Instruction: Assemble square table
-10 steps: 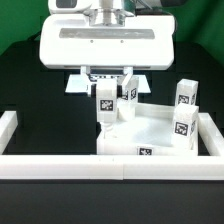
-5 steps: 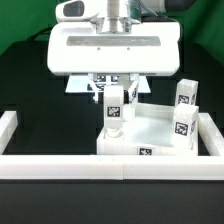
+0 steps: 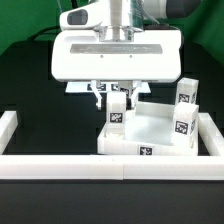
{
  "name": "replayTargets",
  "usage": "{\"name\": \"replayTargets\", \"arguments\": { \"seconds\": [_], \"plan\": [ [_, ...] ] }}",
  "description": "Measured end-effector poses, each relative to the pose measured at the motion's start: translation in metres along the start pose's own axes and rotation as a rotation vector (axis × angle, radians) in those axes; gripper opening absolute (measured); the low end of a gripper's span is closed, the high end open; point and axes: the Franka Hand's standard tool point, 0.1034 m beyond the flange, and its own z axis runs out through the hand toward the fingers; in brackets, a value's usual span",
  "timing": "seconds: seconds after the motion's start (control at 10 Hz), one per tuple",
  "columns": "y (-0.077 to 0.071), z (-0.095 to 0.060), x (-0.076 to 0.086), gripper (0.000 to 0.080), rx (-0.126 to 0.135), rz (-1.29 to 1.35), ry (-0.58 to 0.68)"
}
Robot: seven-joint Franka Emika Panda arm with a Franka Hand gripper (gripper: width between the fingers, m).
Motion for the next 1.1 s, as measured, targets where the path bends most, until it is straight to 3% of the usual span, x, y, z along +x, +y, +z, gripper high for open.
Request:
{"name": "replayTargets", "arguments": {
  "seconds": [0.4,0.9,1.0,1.1],
  "plan": [
    [0.0019,0.0043,-0.0018,0.0291,-0.041,-0.011,0.083],
    [0.0007,0.0064,-0.003,0.0291,-0.033,-0.011,0.066],
    [0.0007,0.0065,-0.0031,0.047,-0.033,-0.011,0.066],
    [0.0007,0.0068,-0.0035,0.0587,-0.033,-0.011,0.065]
  ]
}}
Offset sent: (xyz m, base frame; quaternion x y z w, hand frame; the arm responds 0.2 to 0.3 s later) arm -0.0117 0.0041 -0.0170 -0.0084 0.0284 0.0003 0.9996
